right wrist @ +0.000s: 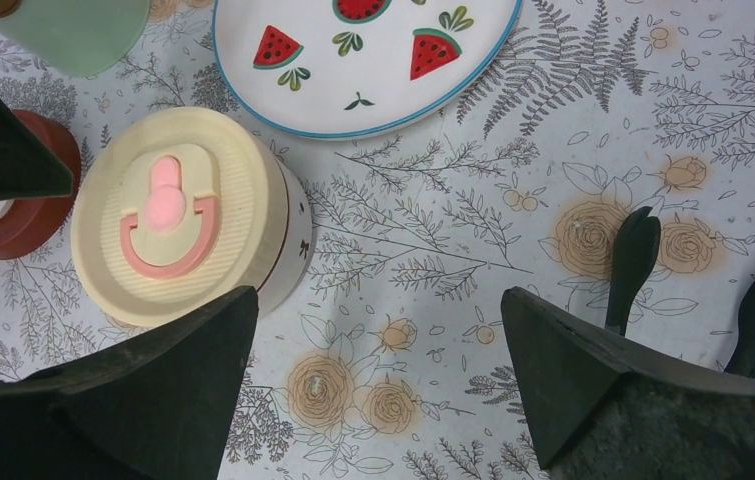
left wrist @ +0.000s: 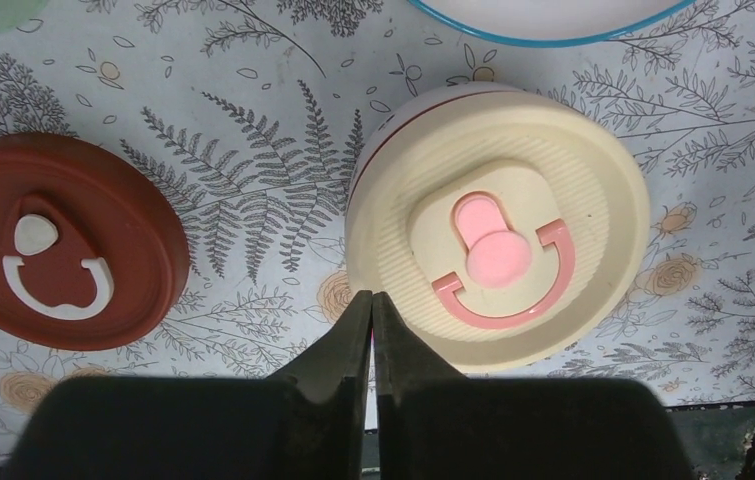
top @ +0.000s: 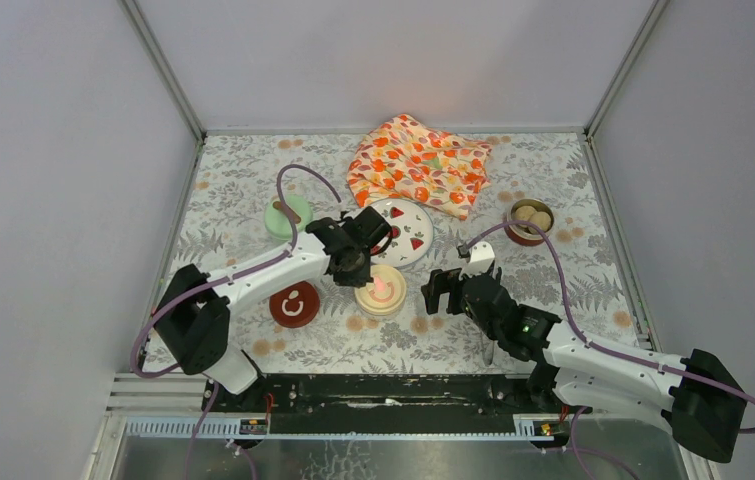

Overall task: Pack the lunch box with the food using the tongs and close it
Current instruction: Screw the box lid onto the packing box.

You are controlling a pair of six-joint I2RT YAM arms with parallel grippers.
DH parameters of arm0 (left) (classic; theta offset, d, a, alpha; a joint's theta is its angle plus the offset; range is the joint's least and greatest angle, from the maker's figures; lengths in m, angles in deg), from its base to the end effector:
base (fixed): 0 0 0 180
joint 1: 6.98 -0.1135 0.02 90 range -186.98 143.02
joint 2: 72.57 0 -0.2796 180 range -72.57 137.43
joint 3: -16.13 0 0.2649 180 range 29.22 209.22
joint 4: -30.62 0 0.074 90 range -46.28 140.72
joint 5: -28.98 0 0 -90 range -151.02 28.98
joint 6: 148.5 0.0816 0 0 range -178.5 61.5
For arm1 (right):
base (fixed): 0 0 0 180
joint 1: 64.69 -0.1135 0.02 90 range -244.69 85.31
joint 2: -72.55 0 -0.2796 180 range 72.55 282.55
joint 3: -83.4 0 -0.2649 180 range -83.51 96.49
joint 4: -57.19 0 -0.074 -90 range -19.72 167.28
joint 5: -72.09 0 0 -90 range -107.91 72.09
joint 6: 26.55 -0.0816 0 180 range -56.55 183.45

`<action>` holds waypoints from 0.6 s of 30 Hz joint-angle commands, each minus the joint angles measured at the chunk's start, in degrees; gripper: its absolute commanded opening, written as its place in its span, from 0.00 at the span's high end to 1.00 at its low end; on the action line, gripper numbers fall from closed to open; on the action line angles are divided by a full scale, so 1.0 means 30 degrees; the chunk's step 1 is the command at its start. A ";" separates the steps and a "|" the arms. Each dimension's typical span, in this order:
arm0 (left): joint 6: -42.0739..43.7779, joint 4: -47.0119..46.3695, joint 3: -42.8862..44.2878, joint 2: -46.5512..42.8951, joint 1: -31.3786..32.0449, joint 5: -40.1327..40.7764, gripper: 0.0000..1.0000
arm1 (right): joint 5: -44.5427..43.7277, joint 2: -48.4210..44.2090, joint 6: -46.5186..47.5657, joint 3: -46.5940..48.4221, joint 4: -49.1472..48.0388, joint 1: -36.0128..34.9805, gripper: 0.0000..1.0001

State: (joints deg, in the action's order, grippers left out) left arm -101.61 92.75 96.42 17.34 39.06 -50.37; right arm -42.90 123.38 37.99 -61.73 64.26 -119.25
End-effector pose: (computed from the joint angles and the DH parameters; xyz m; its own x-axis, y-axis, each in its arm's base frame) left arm 0.2392 -0.2264 0.2024 -0.9373 0.0044 -0.3486 0.0366 0.9956 -0.0859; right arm 0.1639 0.1709 0.1995 -0.4253 0.0743 -0.9020 -0.3657 0.8975 0.2464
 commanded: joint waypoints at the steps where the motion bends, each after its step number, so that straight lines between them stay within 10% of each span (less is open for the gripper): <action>1: -0.0003 0.0712 0.0414 -0.0187 0.0048 0.0921 0.91 | -0.0604 -0.0357 0.0197 -0.0005 -0.0849 0.0094 0.00; 18: -0.0511 -0.1499 -0.1853 0.1468 0.0251 -0.0103 0.90 | 0.1054 -0.0265 0.0233 0.0099 -0.1531 0.0098 0.00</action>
State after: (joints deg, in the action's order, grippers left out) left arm -101.59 91.27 94.13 18.69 39.08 -49.43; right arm -42.18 123.27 38.15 -61.95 63.76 -119.25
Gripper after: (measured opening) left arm 0.103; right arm 0.995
